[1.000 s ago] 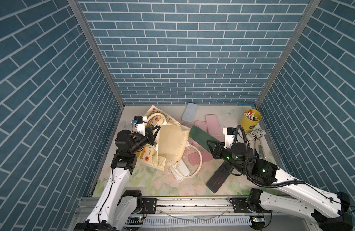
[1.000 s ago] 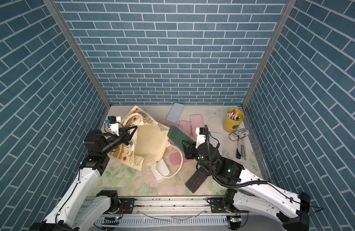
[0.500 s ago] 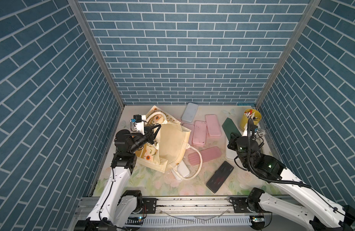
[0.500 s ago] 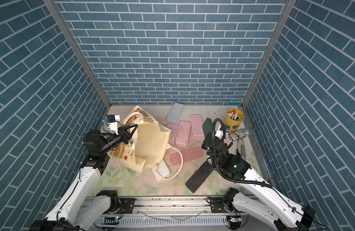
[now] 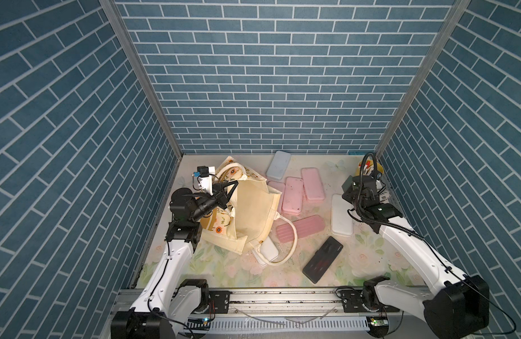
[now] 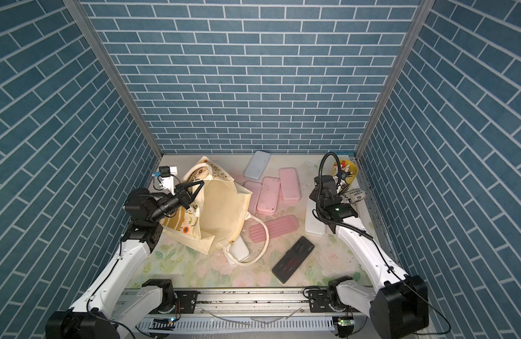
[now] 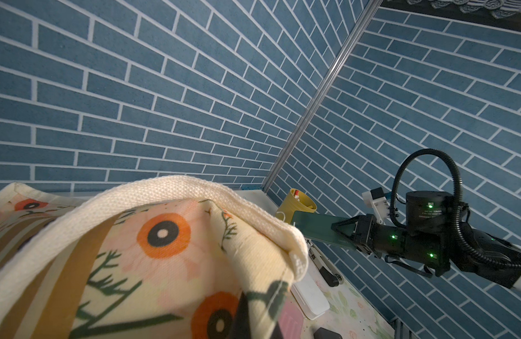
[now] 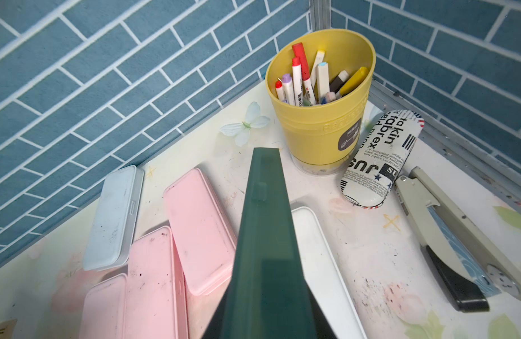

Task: Take out the pencil case from the canvas bag
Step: Place the pencil case at the center of the board.

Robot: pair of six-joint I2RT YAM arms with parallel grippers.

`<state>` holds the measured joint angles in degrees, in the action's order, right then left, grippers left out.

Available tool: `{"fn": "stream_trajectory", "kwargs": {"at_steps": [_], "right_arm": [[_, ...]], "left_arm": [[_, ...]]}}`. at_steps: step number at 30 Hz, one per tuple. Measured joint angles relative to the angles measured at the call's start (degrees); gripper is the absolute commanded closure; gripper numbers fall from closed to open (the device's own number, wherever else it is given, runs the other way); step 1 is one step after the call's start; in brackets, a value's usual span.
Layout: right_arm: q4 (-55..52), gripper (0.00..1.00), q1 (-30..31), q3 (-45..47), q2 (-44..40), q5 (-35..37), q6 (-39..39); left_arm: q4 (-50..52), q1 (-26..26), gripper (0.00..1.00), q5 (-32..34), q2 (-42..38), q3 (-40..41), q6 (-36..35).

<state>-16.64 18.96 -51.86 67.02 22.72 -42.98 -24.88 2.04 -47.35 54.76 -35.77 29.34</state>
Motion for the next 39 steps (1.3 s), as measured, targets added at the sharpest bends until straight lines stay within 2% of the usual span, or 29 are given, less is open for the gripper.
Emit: {"fn": "stream_trajectory", "kwargs": {"at_steps": [7, 13, 39], "right_arm": [[5.4, 1.00, -5.5, -1.2, 7.0, -4.1, 0.0], [8.8, 1.00, -7.9, -2.8, 12.7, -5.9, -0.2], [19.3, 1.00, -10.5, -6.9, 27.6, -5.9, -3.8]], "left_arm": [[-0.7, 0.0, 1.00, -0.3, -0.1, 0.0, 0.3], [-0.8, 0.0, 1.00, -0.3, 0.0, 0.0, 0.5], [-0.7, 0.0, 1.00, -0.3, -0.4, 0.2, 0.5]]}}
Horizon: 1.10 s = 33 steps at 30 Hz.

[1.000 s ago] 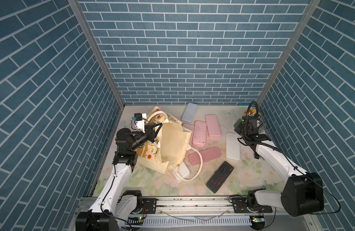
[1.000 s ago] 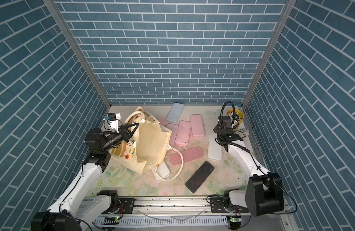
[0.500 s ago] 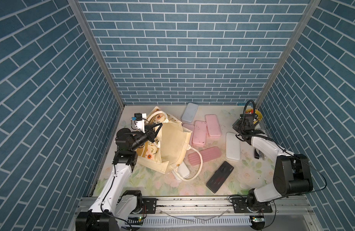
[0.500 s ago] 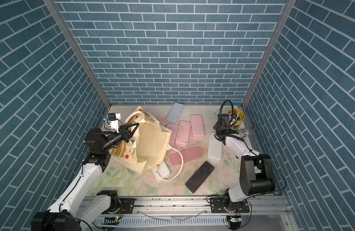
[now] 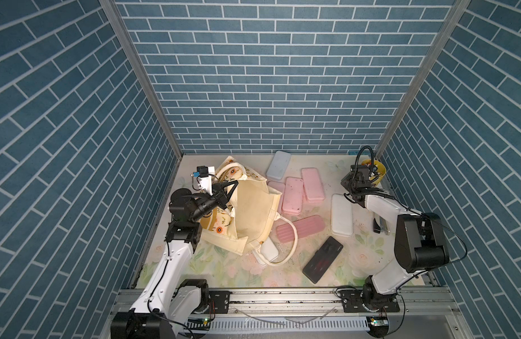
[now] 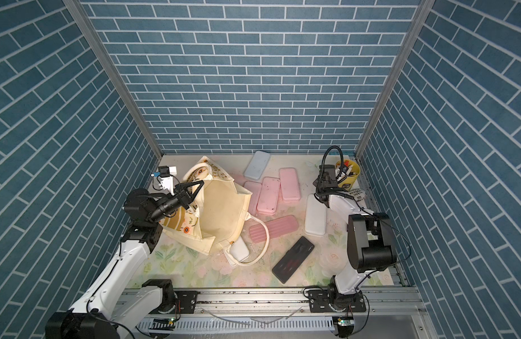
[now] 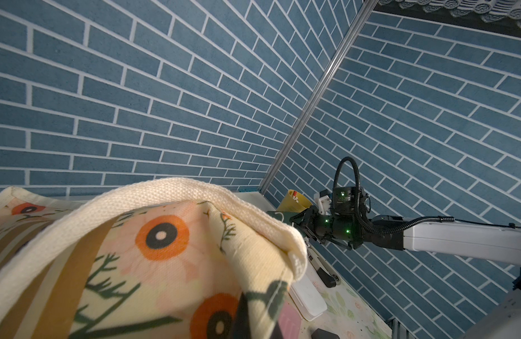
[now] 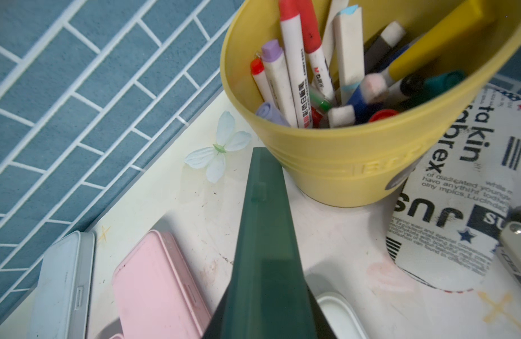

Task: Take out the pencil case from the canvas bag
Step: Place the pencil case at the center of the board.

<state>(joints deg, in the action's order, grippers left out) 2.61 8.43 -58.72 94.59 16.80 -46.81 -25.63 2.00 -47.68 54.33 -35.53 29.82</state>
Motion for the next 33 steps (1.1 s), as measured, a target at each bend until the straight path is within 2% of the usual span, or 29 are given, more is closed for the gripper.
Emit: {"fn": "stream_trajectory", "kwargs": {"at_steps": [14, 22, 33], "right_arm": [[3.1, 1.00, -0.5, -0.7, 2.1, -2.9, -4.7], [5.0, 1.00, 1.7, -0.6, 3.0, -4.0, -8.7], [11.6, 0.92, 2.2, -0.7, 6.8, -4.0, -13.5]], "left_arm": [[0.0, -0.4, 1.00, 0.0, -0.2, 0.3, 0.0], [0.0, -0.4, 1.00, 0.0, -0.9, 0.8, 0.0], [0.0, -0.4, 1.00, -0.1, -0.9, 0.8, 0.0]]}}
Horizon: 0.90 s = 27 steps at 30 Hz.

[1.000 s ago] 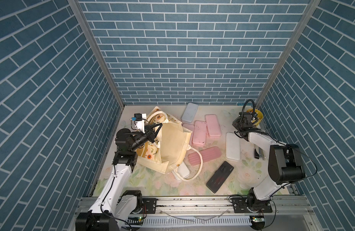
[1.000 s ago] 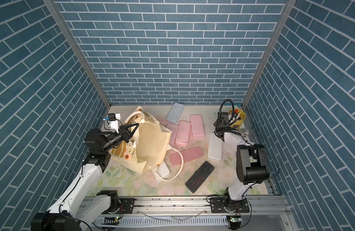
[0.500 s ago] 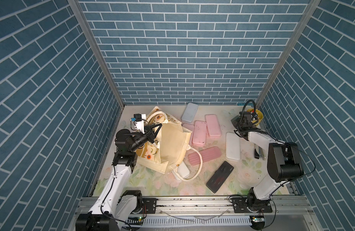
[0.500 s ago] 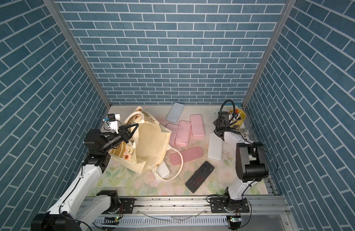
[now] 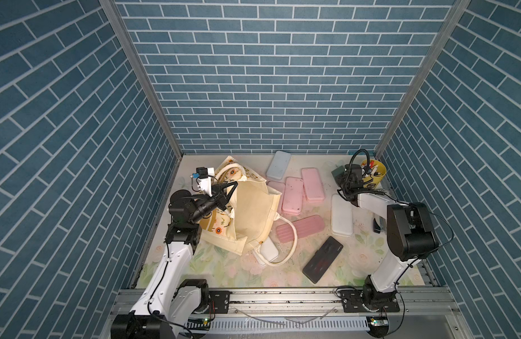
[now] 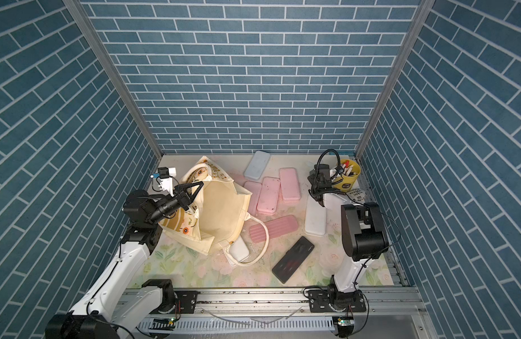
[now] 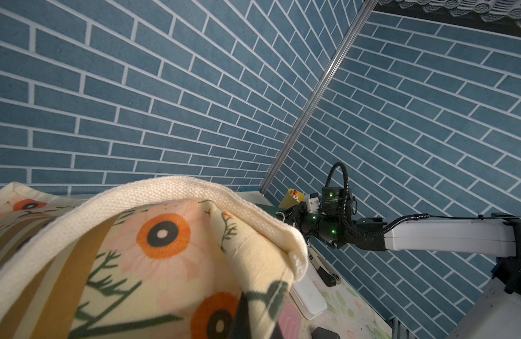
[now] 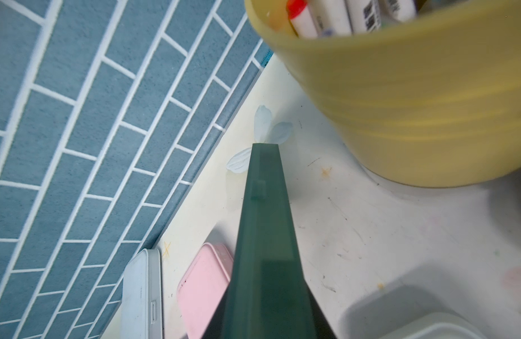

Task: Take out the pencil case from the canvas bag
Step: Place the pencil case at the center of the board.

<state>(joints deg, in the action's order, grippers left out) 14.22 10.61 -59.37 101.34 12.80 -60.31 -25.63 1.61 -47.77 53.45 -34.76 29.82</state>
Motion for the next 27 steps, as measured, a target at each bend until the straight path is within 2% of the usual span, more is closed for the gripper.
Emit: {"fn": "stream_trajectory", "kwargs": {"at_steps": [13, 27], "right_arm": [[6.1, 0.87, 0.0, 1.9, 1.8, -3.7, -3.3], [8.2, 0.69, 0.3, 3.9, 1.7, -5.8, -4.0]], "left_arm": [[0.0, -0.1, 1.00, -0.1, 0.0, 0.0, 0.0], [0.0, -0.1, 1.00, -0.1, 0.0, 0.0, 0.0]]}}
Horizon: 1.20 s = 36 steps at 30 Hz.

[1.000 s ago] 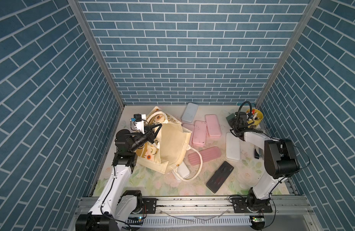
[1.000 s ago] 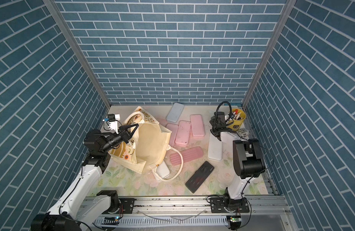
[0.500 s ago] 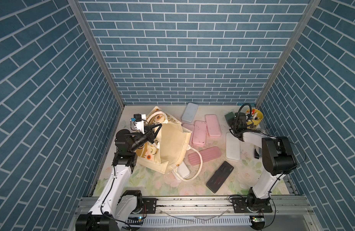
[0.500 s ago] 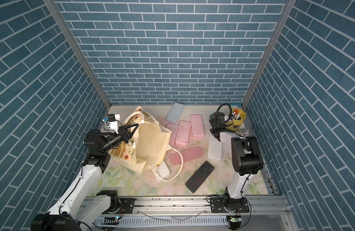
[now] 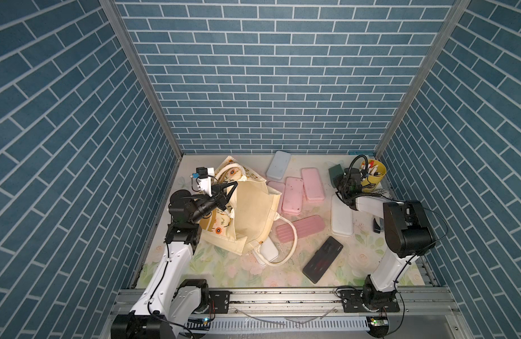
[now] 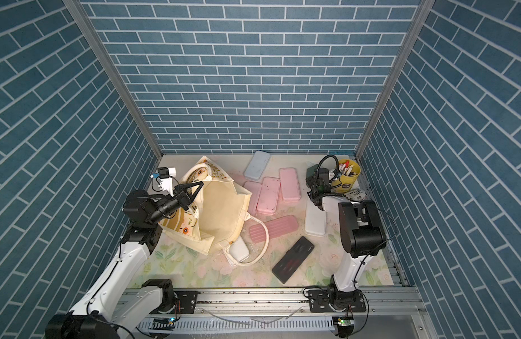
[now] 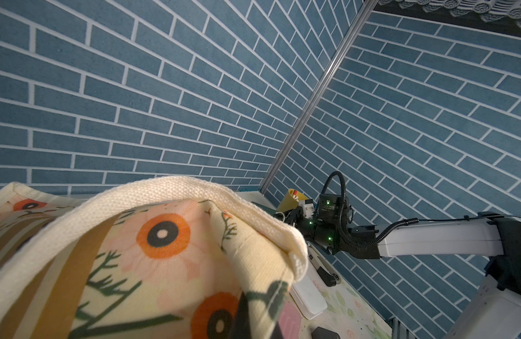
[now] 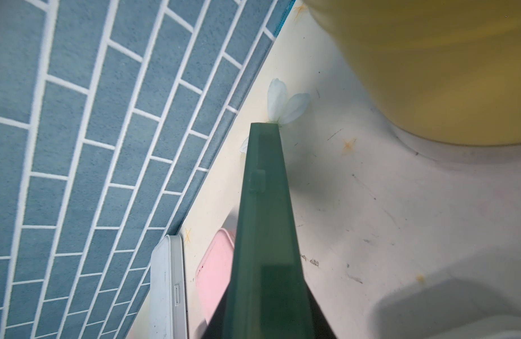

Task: Take out the pencil case from the canvas bag
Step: Place the pencil case at the center of the board.

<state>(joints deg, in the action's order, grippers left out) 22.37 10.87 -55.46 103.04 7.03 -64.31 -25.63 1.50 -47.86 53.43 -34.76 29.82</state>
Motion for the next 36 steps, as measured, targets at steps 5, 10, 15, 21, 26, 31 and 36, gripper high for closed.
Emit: {"fn": "stream_trajectory", "kwargs": {"at_steps": [5, 10, 15, 21, 26, 31, 36], "right_arm": [[-1.8, 0.65, 0.1, 1.2, -0.7, -1.2, 0.0], [-4.7, 0.61, 0.2, 2.4, -1.7, -1.5, 0.0], [-8.3, 0.56, 0.3, 3.1, -2.5, -1.4, 0.0], [-12.0, 0.51, 0.3, 3.1, -3.1, -1.2, 0.1], [-14.4, 0.49, 0.3, 3.1, -4.5, -1.2, 0.2], [-15.9, 0.48, 0.3, 3.1, -5.7, -1.3, 0.3], [-16.9, 0.48, 0.3, 3.1, -6.6, -1.3, 0.7]], "left_arm": [[0.0, 0.0, 1.00, 0.0, -0.3, 0.0, 0.0], [0.1, 0.0, 1.00, 0.0, -0.8, 0.0, 0.0], [0.2, 0.0, 1.00, 0.0, -1.0, 0.0, 0.0], [0.3, 0.0, 1.00, 0.0, -1.1, 0.0, 0.0], [0.4, 0.0, 1.00, 0.0, -1.1, 0.0, 0.0], [0.4, 0.0, 1.00, 0.0, -1.1, 0.0, 0.0], [1.0, 0.0, 1.00, 0.0, -1.4, 0.0, -0.5]]}}
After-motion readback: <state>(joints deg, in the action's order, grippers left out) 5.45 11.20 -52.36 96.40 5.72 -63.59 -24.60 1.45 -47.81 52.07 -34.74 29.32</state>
